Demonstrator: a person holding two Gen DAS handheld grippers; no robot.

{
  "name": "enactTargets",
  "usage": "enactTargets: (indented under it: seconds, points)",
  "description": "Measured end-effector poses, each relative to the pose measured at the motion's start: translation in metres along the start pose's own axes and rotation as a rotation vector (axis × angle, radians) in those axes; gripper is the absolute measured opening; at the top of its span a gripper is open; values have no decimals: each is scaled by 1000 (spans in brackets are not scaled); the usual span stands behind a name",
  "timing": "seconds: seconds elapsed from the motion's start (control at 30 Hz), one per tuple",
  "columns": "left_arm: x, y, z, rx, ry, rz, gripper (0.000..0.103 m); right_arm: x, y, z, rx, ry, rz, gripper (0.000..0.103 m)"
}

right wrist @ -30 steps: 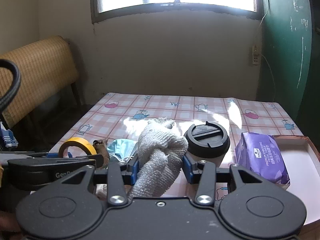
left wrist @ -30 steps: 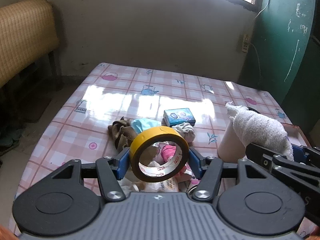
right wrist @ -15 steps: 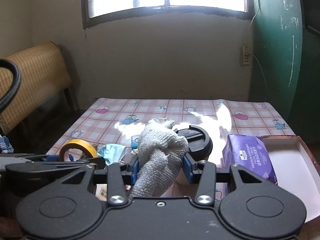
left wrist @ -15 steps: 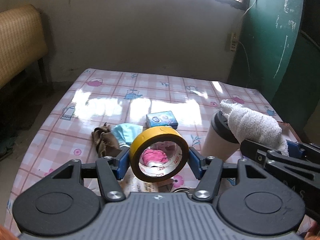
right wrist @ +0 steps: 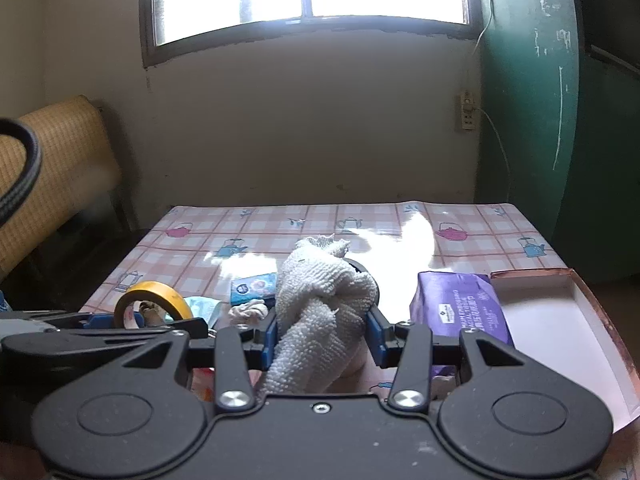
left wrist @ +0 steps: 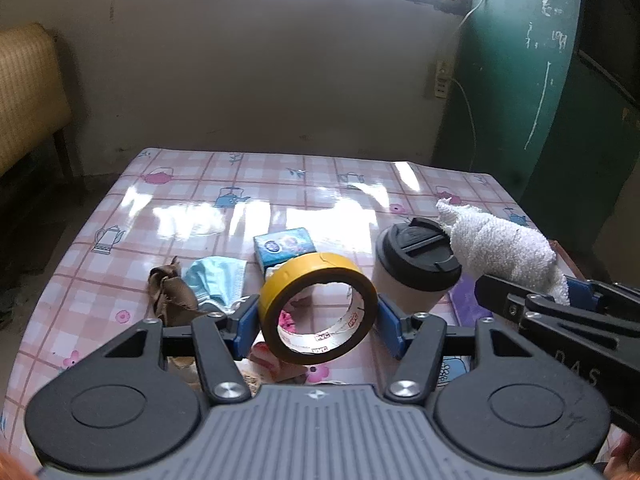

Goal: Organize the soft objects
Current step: 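Lift and carry the tape roll and white towel toward the pink box tray, then lower the tape roll and towel into the box tray and open both tools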

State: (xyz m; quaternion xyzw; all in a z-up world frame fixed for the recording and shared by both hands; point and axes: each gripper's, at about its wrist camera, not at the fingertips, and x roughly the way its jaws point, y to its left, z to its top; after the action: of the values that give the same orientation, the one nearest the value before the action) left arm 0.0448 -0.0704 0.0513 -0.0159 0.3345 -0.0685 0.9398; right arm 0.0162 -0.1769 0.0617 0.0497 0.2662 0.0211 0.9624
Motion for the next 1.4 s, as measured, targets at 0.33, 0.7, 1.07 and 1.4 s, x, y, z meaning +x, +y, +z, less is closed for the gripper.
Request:
enactTargets:
  seconds: [0.33, 0.7, 1.07, 1.4]
  points:
    - [5, -19, 4, 33, -2, -29, 62, -2, -17, 1, 16, -6, -31, 53]
    - [10, -42, 6, 70, -4, -63, 62, -4, -44, 2, 45, -10, -64, 53]
    - [22, -86, 8, 129, 5, -118, 62, -9, -93, 2, 92, -12, -125, 53]
    - [47, -137, 7, 195, 31, -187, 62, 4, -172, 7, 128, 18, -199, 53]
